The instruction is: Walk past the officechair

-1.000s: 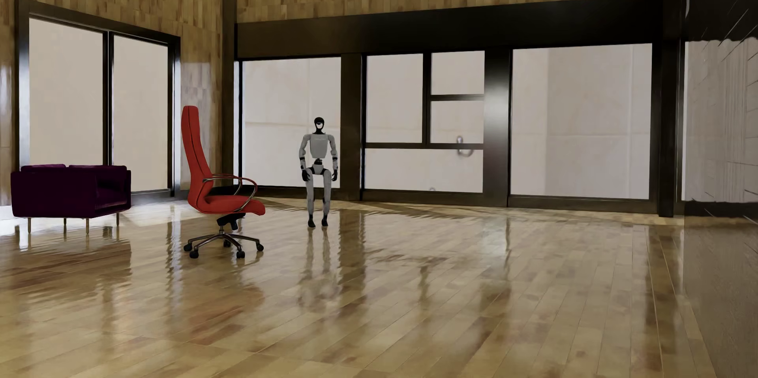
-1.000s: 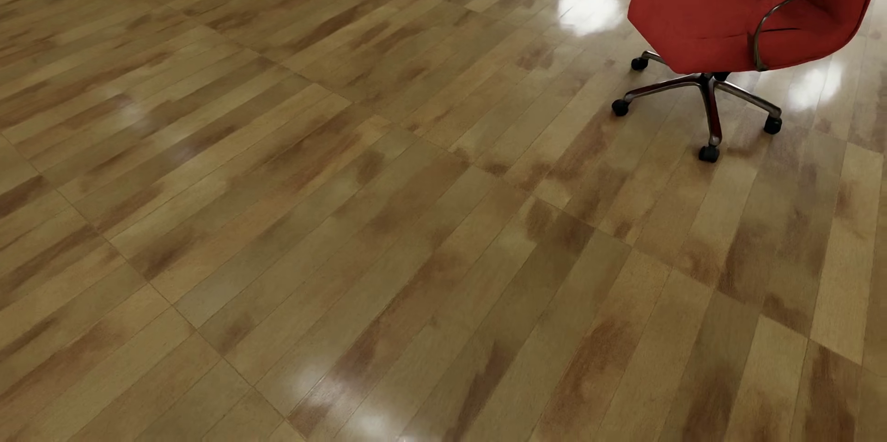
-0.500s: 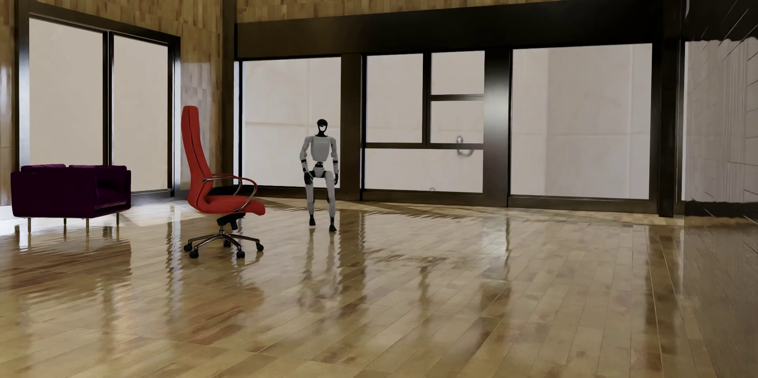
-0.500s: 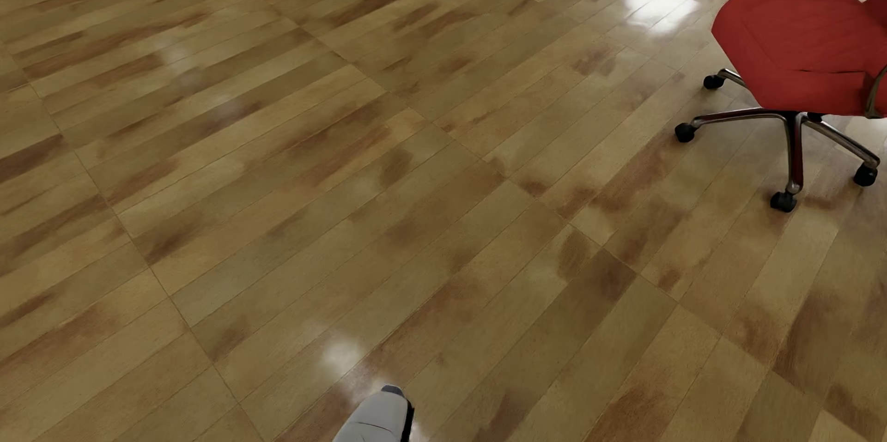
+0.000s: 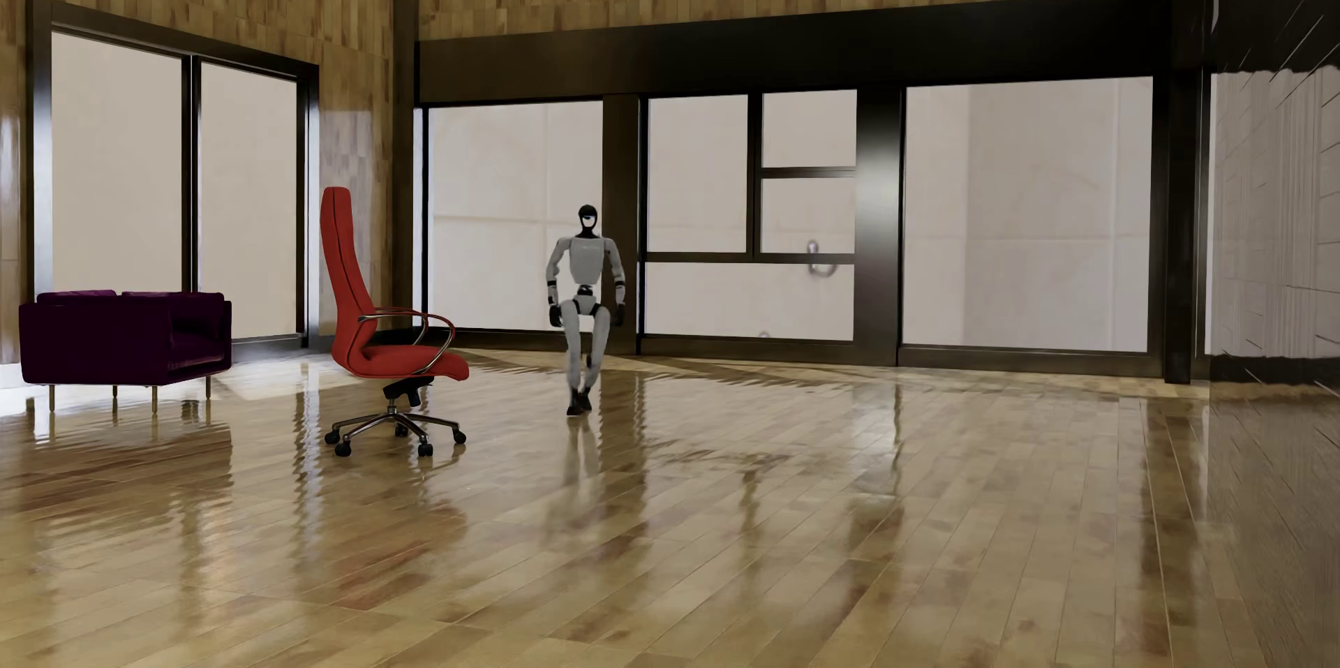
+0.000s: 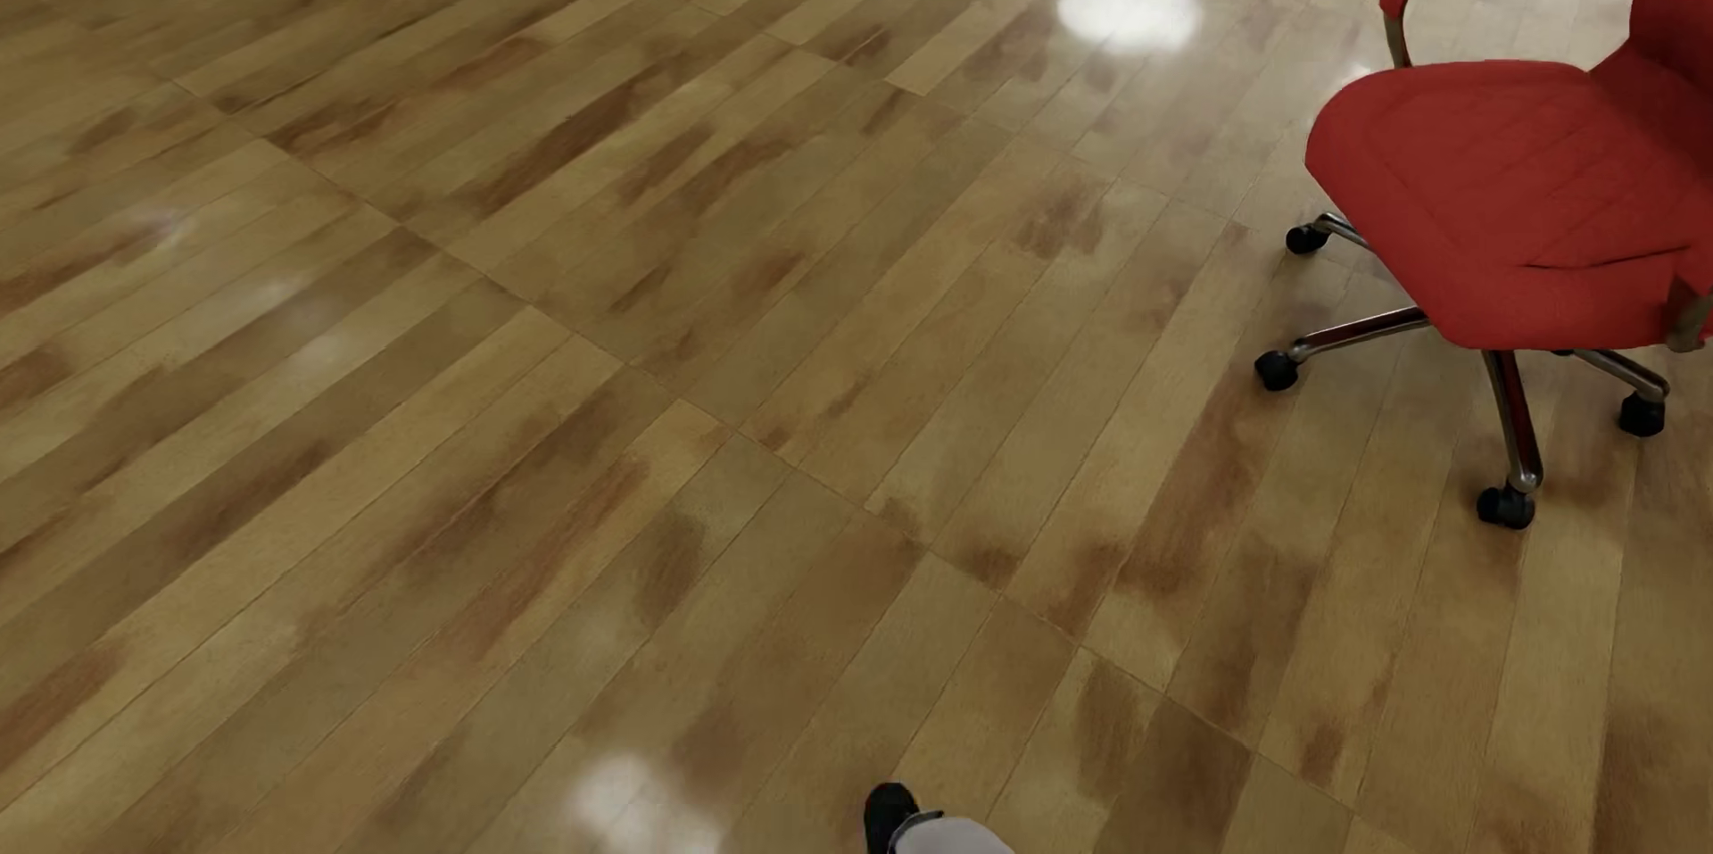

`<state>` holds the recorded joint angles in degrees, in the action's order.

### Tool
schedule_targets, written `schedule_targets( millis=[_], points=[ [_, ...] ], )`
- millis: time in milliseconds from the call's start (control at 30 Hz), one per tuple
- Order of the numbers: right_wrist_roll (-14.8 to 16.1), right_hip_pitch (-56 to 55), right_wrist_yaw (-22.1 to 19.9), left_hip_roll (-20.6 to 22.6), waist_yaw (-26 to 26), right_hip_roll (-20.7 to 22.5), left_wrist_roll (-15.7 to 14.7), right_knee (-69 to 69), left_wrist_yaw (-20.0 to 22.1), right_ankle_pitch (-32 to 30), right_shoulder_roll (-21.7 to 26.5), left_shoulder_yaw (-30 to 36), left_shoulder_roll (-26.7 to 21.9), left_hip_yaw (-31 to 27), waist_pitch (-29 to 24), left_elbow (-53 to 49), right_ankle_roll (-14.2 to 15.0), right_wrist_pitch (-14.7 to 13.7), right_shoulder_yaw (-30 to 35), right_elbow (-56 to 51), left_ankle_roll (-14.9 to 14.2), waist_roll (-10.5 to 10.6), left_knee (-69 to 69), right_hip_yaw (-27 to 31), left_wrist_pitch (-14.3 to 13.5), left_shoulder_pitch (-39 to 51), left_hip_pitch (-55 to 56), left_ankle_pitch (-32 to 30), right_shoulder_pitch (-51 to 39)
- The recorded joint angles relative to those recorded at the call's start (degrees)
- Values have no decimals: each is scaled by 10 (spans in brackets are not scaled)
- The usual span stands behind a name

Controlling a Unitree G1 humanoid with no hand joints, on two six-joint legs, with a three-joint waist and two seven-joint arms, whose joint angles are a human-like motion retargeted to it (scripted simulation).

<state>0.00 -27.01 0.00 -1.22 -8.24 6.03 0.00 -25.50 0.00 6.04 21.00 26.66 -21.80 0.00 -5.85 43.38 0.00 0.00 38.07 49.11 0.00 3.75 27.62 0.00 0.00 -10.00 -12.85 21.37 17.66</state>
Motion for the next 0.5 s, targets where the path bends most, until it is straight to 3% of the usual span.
schedule_targets(
  millis=[33, 67, 133, 167, 200, 233, 267, 333, 400, 500],
  points=[
    [0, -14, 0, -5, -8, 0, 0, 3, 0, 105, -3, -5, -3, 0, 7, -1, 0, 0, 2, 13, 0, 3, 3, 0, 0, 13, -19, 12, 3],
    [0, -20, 0, -5, -31, -4, 0, 8, 0, 77, 0, -16, -2, 0, 2, 2, 0, 0, 13, 12, 0, 3, 9, 0, 0, 18, -38, 17, 5],
    [0, -70, 0, -27, -46, 11, 0, -74, 0, -194, -1, -40, 10, 0, 12, 16, 0, 0, 17, 21, 0, 26, 50, 0, 0, 8, -50, -57, 9],
    [0, -54, 0, -46, -34, 29, 0, -117, 0, -223, -1, -36, 21, 0, 6, 33, 0, 0, 25, 34, 0, 40, 126, 0, 0, -2, -46, -165, 5],
    [0, -34, 0, -53, -15, 47, 0, -137, 0, -218, -4, -30, 25, 0, 14, 52, 0, 0, 32, 47, 0, 40, 238, 0, 0, -15, 7, -281, -3],
    [0, -7, 0, -69, 3, 67, 0, -141, 0, -199, -2, -5, 21, 0, 17, 60, 0, 0, 21, 33, 0, 46, 373, 0, 0, -20, 82, -290, -6],
    [0, 57, 0, -77, 31, 80, 0, -116, 0, -161, -4, 0, 23, 0, 3, 57, 0, 0, 4, 26, 0, 46, 468, 0, 0, -26, 130, -209, -15],
    [0, 168, 0, -60, 98, 70, 0, -73, 0, -75, -5, 14, 23, 0, -7, 65, 0, 0, -11, 23, 0, 21, 512, 0, 0, -37, 241, -89, -53],
    [0, 283, 0, -59, 168, 56, 0, -19, 0, 21, 16, 19, 15, 0, -10, 53, 0, 0, -2, -27, 0, 4, 387, 0, 0, -65, 308, -67, -81],
    [0, 402, 0, -62, 210, 38, 0, 26, 0, 154, 25, 8, 15, 0, 9, 76, 0, 0, -58, -49, 0, -5, 81, 0, 0, -81, 372, -151, -135]
  ],
)
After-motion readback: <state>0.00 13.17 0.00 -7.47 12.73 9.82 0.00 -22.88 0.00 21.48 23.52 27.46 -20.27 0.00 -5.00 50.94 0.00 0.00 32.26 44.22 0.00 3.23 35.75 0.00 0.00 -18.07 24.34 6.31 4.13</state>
